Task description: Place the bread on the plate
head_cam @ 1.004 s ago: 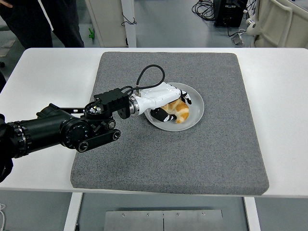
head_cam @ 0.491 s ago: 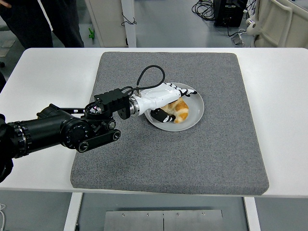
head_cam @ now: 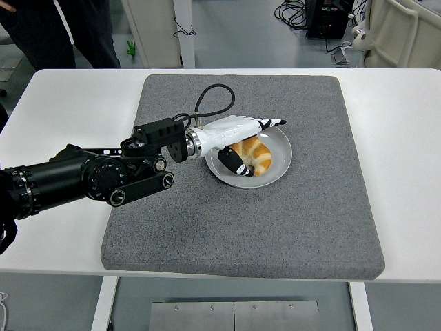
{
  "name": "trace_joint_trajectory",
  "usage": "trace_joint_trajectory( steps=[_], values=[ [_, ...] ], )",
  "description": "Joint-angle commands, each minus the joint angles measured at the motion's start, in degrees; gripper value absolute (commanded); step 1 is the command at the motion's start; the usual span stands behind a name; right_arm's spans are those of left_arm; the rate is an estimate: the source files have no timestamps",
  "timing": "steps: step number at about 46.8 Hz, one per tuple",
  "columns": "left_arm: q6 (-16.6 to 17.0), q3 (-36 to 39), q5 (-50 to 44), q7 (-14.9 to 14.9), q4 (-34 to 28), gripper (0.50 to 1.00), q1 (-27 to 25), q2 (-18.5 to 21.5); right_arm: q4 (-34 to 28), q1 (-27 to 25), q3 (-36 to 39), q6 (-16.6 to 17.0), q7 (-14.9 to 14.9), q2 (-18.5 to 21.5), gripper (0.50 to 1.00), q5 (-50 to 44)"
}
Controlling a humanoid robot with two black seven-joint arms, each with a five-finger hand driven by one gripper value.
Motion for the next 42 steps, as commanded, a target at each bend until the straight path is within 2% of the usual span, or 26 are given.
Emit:
trace_joint_trajectory(
  steps=[1, 5, 12, 26, 30, 37, 42],
  values=[
    [-0.04, -0.20, -0.18, -0.01, -0.08, 0.968, -0.57, 0.77, 0.00, 0.00, 0.02, 0.00, 0.00, 0.00, 1.000, 0.00],
    [-0.47, -1.34, -0.44, -0.01, -1.22, 0.968, -0.92, 1.91, -0.09, 0.00, 0.02, 0.00, 0.00, 0.00, 1.000, 0.00],
    [-3.64, -5.21, -1.85, -0.01, -2.19, 0.968, -1.10, 3.67, 0.00, 0.00, 0.02, 0.00, 0.00, 0.00, 1.000, 0.00],
    [-3.29, -13.21, -14.32, 0.08, -2.10, 0.969, 0.74, 5.08, 0.00, 0.00, 0.02, 0.00, 0.00, 0.00, 1.000, 0.00],
    [-2.59, -14.88, -18.45, 0.08, -2.10, 0.969, 0.83, 5.25, 0.00, 0.00, -0.07, 0.00, 0.00, 0.00, 1.000, 0.00],
    [2.15, -16.02, -25.57, -0.18, -1.84, 0.971, 1.18, 6.22, 0.00, 0.00, 0.02, 0.00, 0.00, 0.00, 1.000, 0.00],
    [5.06, -16.11, -28.21, -2.99, -1.84, 0.969, 2.15, 6.84, 0.00, 0.00, 0.02, 0.00, 0.00, 0.00, 1.000, 0.00]
  ],
)
